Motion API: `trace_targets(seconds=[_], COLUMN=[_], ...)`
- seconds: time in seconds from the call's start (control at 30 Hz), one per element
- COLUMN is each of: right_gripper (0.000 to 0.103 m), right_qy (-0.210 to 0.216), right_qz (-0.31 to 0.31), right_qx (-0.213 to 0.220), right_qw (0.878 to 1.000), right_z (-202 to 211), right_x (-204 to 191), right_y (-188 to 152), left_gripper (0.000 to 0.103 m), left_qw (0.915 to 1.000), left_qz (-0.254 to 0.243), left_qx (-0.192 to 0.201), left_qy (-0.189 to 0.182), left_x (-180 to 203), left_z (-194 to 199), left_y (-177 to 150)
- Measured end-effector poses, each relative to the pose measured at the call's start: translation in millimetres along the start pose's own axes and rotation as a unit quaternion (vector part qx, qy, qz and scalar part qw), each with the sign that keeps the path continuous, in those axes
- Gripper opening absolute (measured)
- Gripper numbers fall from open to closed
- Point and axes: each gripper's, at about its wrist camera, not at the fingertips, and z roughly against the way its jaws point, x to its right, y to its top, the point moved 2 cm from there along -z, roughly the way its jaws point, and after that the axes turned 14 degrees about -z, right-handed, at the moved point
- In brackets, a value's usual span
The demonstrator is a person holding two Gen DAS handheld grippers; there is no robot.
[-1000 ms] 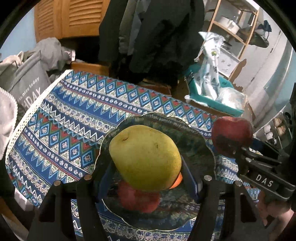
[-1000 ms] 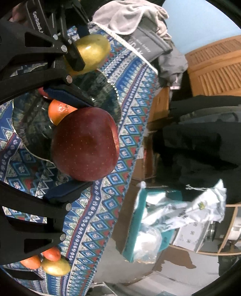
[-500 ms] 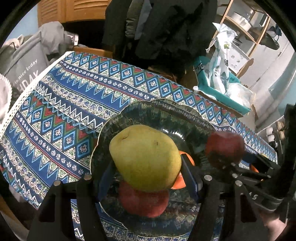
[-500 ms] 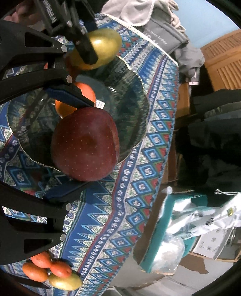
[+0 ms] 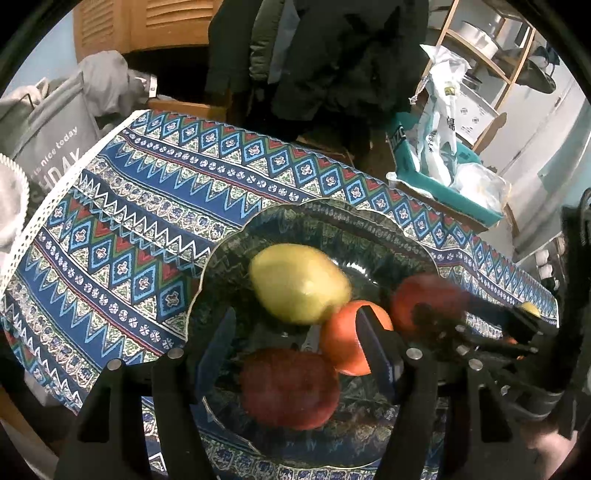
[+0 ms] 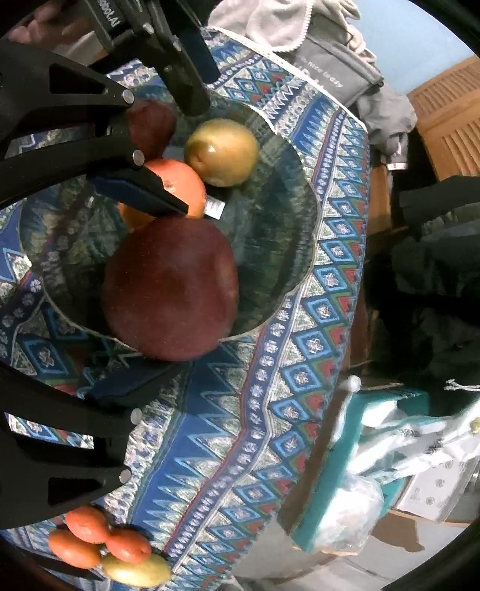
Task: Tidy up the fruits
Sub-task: 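Lower the pear into the glass bowl and open the left tool while the right tool releases the apple there, then withdraw both tools from the glass bowl back toward the remaining fruit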
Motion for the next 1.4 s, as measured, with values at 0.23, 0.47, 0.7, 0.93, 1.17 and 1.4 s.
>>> trace_targets(seconds=[0.23,0.47,0.7,0.93,1.17,1.4], right_gripper=[0.075,0.075,0.075,0.075,0.076,0.077], right_qy=[0.010,0.006,-0.017,-0.020,-0.021,-0.033], right_qz=[-0.007,-0.011,0.013,0.011,0.002,-0.002], right_qx=[0.035,0.068,0.116,0.165,0.204,0.230], right_qw=[0.999,0.998,0.993,0.986,0.979,0.973], right_z=[26,57,97,140,182,209], right_x=[0,2,-1,3,12,26], right_y=[11,18,18,18,16,11], left_gripper=[0.069,0.069,0.075,0.080,0.082,0.083], left_qw=[1.0000,0.9991,0.9967,0.9924,0.9894,0.9856], left_qz=[-0.001,-0.029,-0.055,-0.081,-0.094,-0.110], left_qx=[0.007,0.030,0.059,0.090,0.110,0.128], left_qy=[0.001,0.007,0.013,0.022,0.014,0.008], left_x=[1,17,34,51,66,84], left_z=[13,38,67,95,116,136], left_y=[0,3,9,15,21,25])
